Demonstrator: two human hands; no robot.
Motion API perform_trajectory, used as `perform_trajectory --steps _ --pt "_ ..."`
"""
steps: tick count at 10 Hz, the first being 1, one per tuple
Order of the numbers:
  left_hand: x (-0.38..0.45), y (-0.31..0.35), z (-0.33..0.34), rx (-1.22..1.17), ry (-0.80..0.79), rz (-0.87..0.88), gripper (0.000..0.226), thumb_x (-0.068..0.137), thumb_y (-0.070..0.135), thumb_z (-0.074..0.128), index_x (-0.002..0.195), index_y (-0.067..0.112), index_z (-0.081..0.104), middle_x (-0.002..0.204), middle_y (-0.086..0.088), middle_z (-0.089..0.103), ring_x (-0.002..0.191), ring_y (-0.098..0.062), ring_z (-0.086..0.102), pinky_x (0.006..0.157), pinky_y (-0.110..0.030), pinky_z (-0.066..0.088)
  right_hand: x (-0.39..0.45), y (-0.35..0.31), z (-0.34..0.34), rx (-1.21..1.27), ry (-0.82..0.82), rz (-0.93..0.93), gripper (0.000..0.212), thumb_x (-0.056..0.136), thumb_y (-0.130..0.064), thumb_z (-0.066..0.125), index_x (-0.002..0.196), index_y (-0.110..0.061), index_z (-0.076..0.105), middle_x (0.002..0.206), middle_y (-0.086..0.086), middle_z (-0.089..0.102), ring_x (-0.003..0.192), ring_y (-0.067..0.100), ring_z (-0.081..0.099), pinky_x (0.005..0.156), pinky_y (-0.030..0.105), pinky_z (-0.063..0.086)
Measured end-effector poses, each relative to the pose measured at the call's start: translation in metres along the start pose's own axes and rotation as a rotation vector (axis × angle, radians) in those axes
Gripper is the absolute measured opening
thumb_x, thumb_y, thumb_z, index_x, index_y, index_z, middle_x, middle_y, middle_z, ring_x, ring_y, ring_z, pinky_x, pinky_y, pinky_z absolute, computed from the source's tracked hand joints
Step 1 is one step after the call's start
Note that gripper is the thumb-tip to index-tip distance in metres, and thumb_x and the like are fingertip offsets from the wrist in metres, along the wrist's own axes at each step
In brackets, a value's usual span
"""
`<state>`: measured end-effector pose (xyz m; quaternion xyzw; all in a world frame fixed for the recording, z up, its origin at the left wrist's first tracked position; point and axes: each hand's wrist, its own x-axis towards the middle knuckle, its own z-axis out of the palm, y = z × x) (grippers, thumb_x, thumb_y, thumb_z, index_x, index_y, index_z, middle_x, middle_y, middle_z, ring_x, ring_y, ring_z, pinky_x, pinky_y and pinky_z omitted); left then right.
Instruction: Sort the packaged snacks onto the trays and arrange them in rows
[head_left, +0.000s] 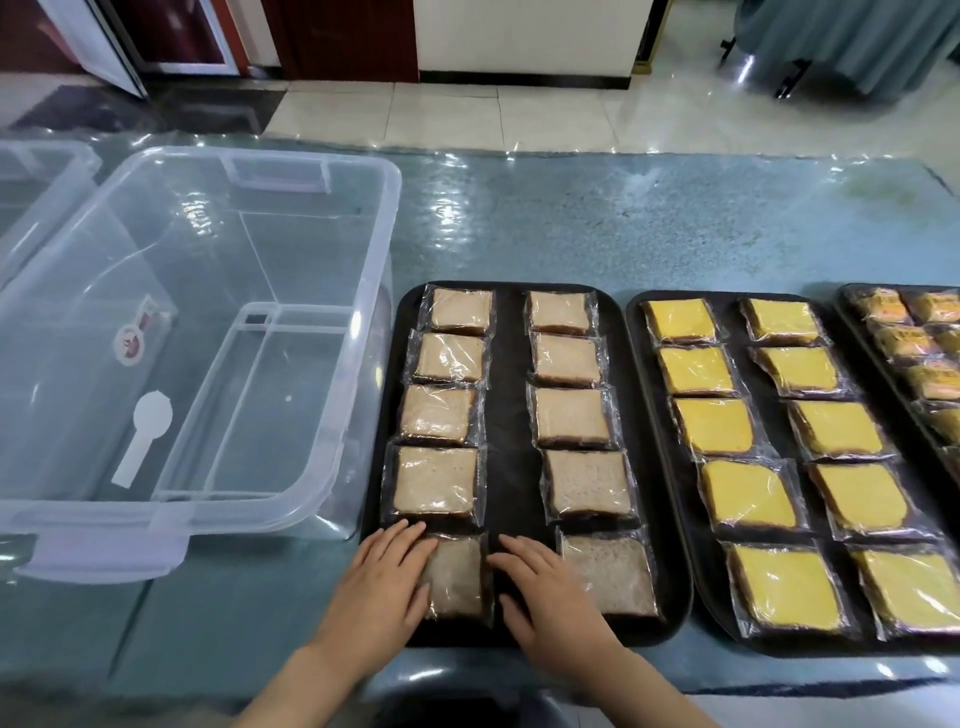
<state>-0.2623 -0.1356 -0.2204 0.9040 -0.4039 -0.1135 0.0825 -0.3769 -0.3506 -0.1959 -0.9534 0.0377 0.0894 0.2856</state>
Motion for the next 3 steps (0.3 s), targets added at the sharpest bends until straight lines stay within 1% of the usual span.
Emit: perform_trajectory --steps 1,2,3 --pt "0.005 0.010 -0.008 -0.009 0.037 -0.010 0.043 0.085 0.040 0.044 0.121 0.027 0.064 0.126 0.009 0.062 0.121 -0.013 0.055 0.107 -0.029 0.027 -0.016 0.007 -0.020 0.152 0.008 0.117 0.042 0.096 -0.030 0.049 0.137 -0.031 0.045 0.137 -0.019 0.040 0.127 -0.001 0.036 0.110 0.013 0.025" --pt "0.021 0.025 -0.023 -0.117 0.018 -0.014 0.036 0.088 0.037 0.048 0.121 0.031 0.062 0.120 0.015 0.062 0.114 -0.008 0.058 0.103 -0.020 0.030 -0.031 0.018 -0.050 0.232 0.036 0.223 0.033 0.097 -0.028 0.052 0.128 -0.036 0.050 0.121 -0.024 0.052 0.111 -0.008 0.046 0.092 0.005 0.034" --pt "0.045 0.048 -0.046 -0.312 -0.039 -0.104 0.030 0.096 0.034 0.050 0.126 0.035 0.056 0.125 0.019 0.058 0.117 0.000 0.051 0.103 -0.019 0.036 -0.046 0.024 -0.091 0.356 0.149 0.284 0.023 0.094 -0.026 0.058 0.111 -0.041 0.059 0.107 -0.024 0.063 0.103 -0.008 0.056 0.090 0.014 0.047"
